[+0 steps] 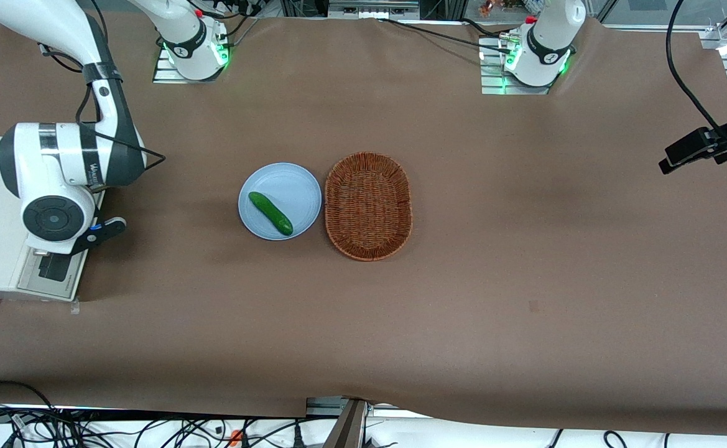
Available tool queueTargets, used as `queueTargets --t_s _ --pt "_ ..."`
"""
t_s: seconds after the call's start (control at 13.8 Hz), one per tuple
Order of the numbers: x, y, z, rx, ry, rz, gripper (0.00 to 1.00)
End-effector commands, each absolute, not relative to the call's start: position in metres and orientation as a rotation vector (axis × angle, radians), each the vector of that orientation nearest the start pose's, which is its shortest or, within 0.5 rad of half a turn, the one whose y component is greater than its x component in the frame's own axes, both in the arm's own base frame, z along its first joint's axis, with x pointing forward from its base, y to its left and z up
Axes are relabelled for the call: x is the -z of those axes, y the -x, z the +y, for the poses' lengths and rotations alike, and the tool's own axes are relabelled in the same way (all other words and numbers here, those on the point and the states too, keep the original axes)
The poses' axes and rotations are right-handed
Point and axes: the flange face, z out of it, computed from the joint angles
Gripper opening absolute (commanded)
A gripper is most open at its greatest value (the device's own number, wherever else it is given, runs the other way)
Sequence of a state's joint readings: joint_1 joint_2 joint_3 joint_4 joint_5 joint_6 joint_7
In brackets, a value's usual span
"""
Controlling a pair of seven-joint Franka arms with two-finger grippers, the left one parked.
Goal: Open oven door with right arm only
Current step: 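Move the right gripper down to the silver handle of the toaster oven door, then hook the right gripper under the door handle and pull it outward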
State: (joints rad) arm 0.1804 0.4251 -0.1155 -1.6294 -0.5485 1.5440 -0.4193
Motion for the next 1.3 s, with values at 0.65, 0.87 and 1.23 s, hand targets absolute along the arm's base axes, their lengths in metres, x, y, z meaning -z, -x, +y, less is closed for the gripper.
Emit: queueTargets --t_s 0.65,0.87,1.23 --pt "-0.332 -0.622 -0.069 -1.05 3.24 -1.432 0.0" --pt "-0.33 -0.623 -0.07 -1.046 3.241 -1.431 0.0" --pt "-0.319 -0.624 -0.069 -1.043 3.234 -1.417 0.0"
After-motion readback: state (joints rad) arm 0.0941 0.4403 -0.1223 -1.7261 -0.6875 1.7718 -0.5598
